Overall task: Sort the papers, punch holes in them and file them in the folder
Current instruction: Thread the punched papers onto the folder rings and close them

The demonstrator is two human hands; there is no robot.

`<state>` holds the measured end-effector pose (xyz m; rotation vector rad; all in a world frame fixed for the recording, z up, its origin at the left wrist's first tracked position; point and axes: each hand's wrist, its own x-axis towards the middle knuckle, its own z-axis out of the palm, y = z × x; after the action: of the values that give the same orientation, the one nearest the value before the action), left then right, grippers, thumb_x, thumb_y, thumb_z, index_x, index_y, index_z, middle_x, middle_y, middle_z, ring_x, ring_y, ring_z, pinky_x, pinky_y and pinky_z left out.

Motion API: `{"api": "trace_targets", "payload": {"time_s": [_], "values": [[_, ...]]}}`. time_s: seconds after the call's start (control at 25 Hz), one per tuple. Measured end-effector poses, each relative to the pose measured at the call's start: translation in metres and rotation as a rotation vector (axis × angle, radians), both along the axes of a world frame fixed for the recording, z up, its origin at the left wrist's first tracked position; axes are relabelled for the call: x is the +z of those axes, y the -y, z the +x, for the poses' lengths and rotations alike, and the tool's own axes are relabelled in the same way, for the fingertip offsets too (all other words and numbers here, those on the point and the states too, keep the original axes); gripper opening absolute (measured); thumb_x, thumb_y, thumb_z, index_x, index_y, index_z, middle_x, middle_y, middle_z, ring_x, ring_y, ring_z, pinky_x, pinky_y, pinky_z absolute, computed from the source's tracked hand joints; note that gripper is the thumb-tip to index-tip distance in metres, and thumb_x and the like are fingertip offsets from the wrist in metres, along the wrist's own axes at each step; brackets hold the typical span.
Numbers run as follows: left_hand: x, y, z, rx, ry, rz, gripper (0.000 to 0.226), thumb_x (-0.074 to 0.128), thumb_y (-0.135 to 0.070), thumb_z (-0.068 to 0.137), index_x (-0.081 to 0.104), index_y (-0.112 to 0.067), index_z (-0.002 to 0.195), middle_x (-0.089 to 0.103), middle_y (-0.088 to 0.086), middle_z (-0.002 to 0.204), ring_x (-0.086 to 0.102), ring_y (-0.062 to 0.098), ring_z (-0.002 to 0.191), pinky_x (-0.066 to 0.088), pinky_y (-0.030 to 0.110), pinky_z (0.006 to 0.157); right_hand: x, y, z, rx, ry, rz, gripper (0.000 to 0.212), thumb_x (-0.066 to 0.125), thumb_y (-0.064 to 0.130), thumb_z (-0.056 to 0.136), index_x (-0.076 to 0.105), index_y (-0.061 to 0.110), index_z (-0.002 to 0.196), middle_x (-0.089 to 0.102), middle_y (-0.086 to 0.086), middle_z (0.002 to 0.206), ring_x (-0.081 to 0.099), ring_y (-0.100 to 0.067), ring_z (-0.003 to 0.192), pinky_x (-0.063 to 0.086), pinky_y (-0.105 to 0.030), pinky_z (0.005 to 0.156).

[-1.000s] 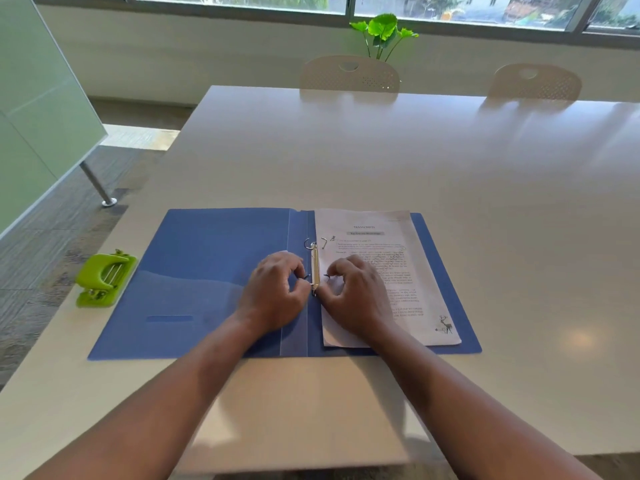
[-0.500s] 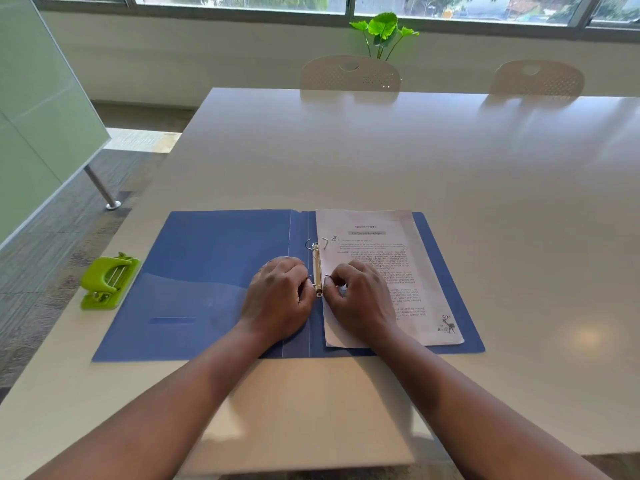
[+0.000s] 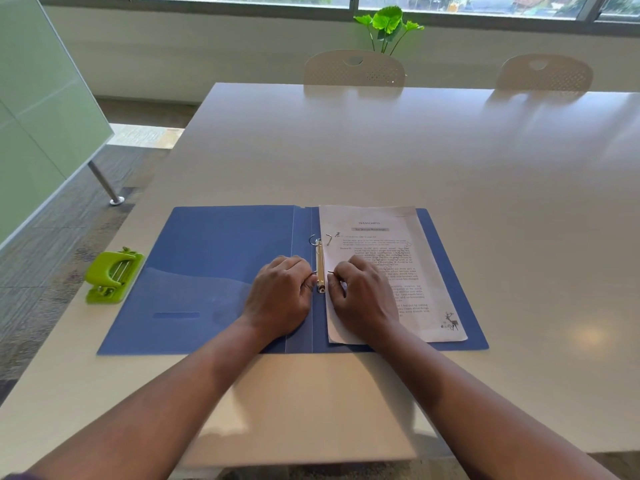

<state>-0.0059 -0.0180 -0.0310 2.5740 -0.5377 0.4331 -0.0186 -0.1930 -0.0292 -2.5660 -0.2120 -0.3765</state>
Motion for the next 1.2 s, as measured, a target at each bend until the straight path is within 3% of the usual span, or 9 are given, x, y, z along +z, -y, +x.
{"api": "trace_targets", "payload": {"time_s": [0.8, 1.04, 1.2], "values": [[0.0039, 0.0058, -0.0026, -0.033, 0.027, 0.080, 0.012, 0.051, -0.021, 0.099, 0.054, -0.017, 0.088, 0.062, 0.001, 0.087, 0.054, 0.021, 0.078, 0.048, 0.038, 0.073, 0.0023, 0.0004, -0.0025, 0.073, 0.020, -0.053, 0.024, 0.056, 0.026, 0.099, 0.062, 0.010, 0.083, 0.060, -0.007, 0.091, 0.058, -0.030, 0.086, 0.047, -0.040, 0.076], [0.0038, 0.0085, -0.0016, -0.002, -0.049, 0.103, 0.013, 0.046, -0.026, 0.095, 0.055, -0.018, 0.100, 0.063, 0.000, 0.109, 0.055, 0.021, 0.107, 0.043, 0.037, 0.094, 0.0025, -0.0015, -0.0043, 0.043, 0.014, -0.023, 0.024, 0.058, 0.027, 0.098, 0.064, 0.010, 0.082, 0.060, -0.007, 0.089, 0.059, -0.030, 0.084, 0.045, -0.038, 0.074], [0.0051, 0.0085, 0.0012, 0.023, -0.115, 0.106, 0.020, 0.040, -0.039, 0.091, 0.052, -0.024, 0.095, 0.059, -0.005, 0.123, 0.047, 0.018, 0.127, 0.036, 0.038, 0.106, 0.0037, -0.0005, -0.0031, 0.021, -0.018, 0.036, 0.024, 0.061, 0.030, 0.096, 0.069, 0.012, 0.082, 0.061, -0.003, 0.086, 0.059, -0.027, 0.081, 0.047, -0.035, 0.072]]}}
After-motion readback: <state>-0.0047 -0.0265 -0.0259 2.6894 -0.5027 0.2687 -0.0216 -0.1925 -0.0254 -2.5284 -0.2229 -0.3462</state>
